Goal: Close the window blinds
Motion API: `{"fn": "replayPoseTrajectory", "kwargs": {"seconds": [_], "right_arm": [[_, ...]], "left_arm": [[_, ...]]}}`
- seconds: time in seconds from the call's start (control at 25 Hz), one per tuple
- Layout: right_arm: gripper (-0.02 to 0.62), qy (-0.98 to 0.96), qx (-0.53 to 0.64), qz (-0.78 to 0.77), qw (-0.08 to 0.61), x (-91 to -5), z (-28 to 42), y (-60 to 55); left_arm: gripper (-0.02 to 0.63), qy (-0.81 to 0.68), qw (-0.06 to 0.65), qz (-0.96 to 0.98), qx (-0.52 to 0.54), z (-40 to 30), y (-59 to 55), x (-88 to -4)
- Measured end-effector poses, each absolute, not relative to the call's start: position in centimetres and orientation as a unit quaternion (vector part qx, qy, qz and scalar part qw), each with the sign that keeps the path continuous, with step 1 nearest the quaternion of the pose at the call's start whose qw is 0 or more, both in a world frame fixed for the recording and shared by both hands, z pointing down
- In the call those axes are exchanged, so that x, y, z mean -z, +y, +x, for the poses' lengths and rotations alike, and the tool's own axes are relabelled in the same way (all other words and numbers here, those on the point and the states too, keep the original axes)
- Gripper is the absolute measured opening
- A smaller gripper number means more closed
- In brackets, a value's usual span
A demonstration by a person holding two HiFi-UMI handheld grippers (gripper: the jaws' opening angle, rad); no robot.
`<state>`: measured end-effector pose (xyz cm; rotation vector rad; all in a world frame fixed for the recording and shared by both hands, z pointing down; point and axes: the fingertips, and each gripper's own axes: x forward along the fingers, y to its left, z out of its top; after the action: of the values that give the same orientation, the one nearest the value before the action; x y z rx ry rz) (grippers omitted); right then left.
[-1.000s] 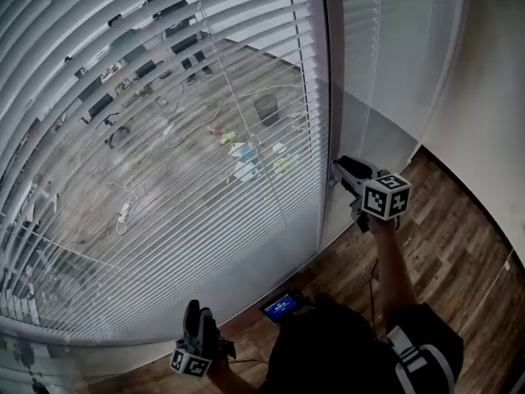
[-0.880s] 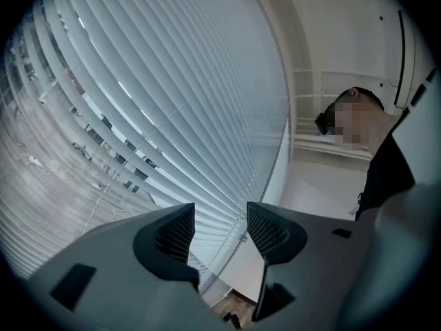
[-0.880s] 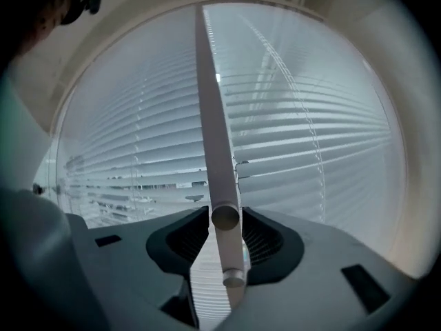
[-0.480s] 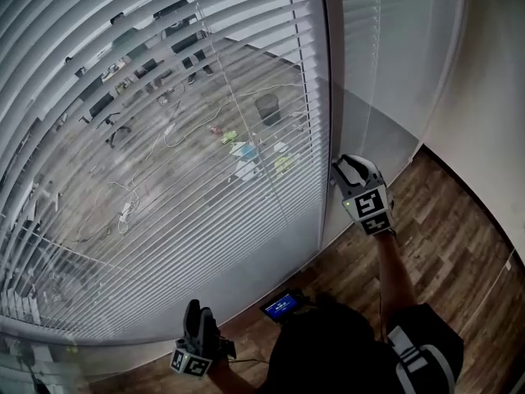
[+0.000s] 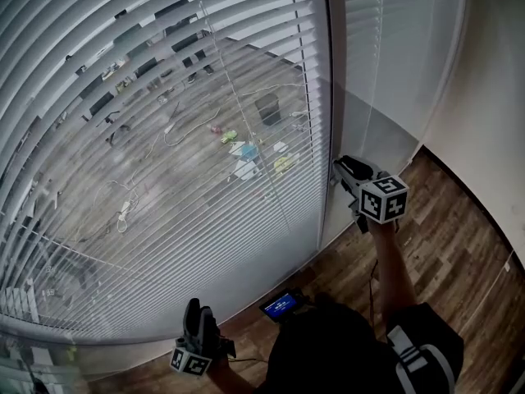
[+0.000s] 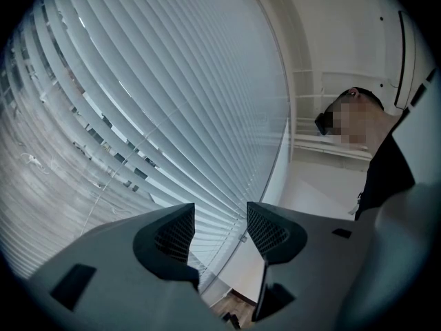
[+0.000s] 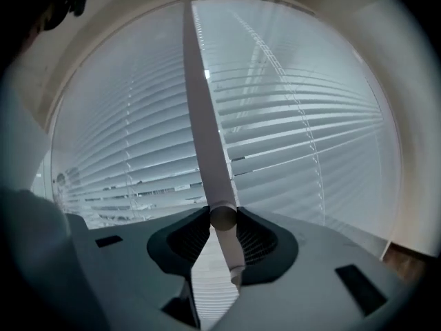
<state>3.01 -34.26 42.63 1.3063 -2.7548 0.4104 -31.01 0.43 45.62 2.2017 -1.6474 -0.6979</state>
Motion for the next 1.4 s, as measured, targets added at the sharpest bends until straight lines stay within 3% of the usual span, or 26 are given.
{"fn": "replayPoseTrajectory", "kwargs": {"seconds": [0.24, 0.48, 0.68, 0.76, 0.96, 1.4], "right_arm": [[0.127, -0.900, -0.174, 0.399, -0.005, -42.6, 3.1, -34.2], [0.184, -0.893, 0.025, 0.438, 0.096, -42.1, 2.6, -33.3], [0.181, -0.867, 0.103, 0.461, 0.161, -42.1, 2.2, -33.5], [0.130, -0.864, 0.102, 0.465, 0.165, -42.1, 2.2, -33.5], [0.127, -0.881, 0.026, 0.455, 0.129, -42.4, 2.5, -33.9], [0.127, -0.890, -0.263, 0.371, -0.044, -43.1, 3.2, -34.6]], "left_arm": [[0.252, -0.570, 0.153, 0.770, 0.244, -30.8, 0.3, -45.6], [0.253, -0.570, 0.155, 0.770, 0.242, -30.8, 0.3, -45.5], [0.252, -0.571, 0.156, 0.769, 0.241, -30.6, 0.4, -45.5], [0.253, -0.572, 0.155, 0.769, 0.241, -30.7, 0.5, -45.5], [0.253, -0.576, 0.152, 0.765, 0.243, -31.0, 0.6, -45.7], [0.252, -0.577, 0.152, 0.765, 0.244, -31.1, 0.7, -45.8]]}}
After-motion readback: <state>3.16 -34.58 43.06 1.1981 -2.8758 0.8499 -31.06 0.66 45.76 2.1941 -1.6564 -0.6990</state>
